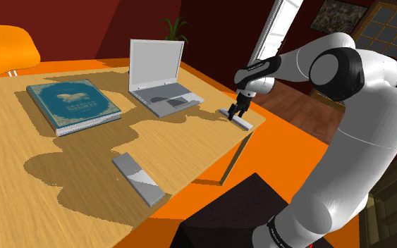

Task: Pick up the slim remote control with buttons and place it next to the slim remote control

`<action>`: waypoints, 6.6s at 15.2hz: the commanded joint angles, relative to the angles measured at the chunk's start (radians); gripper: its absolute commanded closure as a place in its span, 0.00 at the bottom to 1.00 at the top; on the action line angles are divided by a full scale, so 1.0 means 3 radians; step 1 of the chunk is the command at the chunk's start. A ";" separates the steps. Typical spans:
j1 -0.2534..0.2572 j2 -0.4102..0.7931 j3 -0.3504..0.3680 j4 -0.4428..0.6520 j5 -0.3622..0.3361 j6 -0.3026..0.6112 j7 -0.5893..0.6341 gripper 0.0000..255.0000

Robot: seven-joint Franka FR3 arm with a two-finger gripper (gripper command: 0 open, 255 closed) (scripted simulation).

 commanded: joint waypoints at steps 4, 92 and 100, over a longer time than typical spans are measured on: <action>0.0001 -0.0002 0.0000 -0.0003 0.0000 0.0001 0.0001 1.00; 0.2336 0.0887 0.1637 0.1721 -0.0696 -0.0736 0.4249 1.00; 0.2339 0.0968 0.1628 0.1626 -0.0712 -0.0560 0.4257 1.00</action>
